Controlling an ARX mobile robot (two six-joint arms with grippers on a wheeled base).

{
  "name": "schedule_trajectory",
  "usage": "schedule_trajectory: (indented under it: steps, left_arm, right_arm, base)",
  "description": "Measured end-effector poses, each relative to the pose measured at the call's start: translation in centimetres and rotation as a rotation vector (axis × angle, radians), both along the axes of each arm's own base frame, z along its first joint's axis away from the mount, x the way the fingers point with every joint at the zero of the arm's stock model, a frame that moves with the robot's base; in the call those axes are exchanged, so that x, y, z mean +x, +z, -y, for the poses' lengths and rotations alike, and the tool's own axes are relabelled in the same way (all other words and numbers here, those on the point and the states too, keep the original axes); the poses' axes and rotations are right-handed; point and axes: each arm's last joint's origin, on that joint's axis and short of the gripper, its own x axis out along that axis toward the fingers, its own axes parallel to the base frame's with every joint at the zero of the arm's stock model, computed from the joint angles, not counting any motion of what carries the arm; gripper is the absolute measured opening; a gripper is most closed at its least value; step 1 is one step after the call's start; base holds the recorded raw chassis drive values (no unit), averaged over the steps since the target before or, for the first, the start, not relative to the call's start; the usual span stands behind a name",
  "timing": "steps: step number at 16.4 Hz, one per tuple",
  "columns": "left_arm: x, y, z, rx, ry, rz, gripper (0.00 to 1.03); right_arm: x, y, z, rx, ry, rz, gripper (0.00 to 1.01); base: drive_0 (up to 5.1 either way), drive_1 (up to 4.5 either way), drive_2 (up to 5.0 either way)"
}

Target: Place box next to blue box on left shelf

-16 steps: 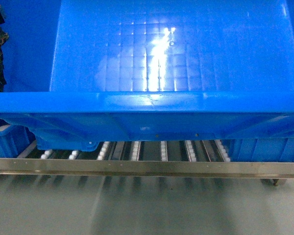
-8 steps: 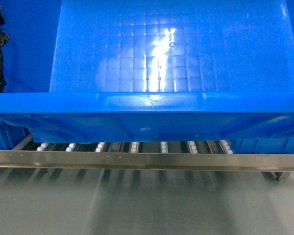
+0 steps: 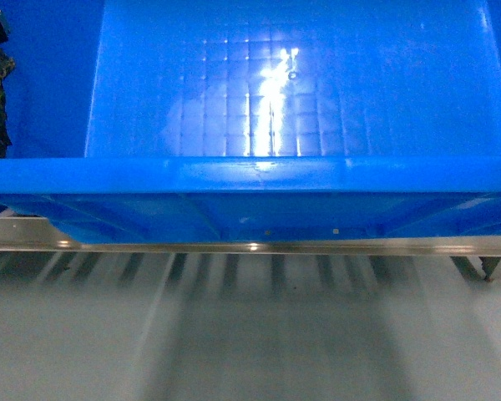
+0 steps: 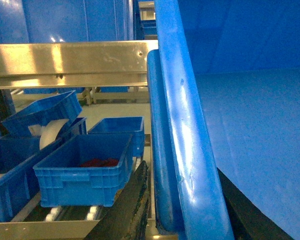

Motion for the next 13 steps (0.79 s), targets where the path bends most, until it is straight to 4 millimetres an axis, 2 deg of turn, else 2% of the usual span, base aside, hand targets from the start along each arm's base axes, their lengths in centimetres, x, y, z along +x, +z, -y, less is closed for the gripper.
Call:
schedule_trajectory:
  steps: [13]
  left_arm:
    - [0.0, -0.07, 0.01, 0.001, 0.0, -0.006, 0.29]
  right_arm:
    - [0.0, -0.07, 0.0, -0.002, 0.0, -0.006, 0.17]
  base:
    - [0.0, 0.0, 0.0]
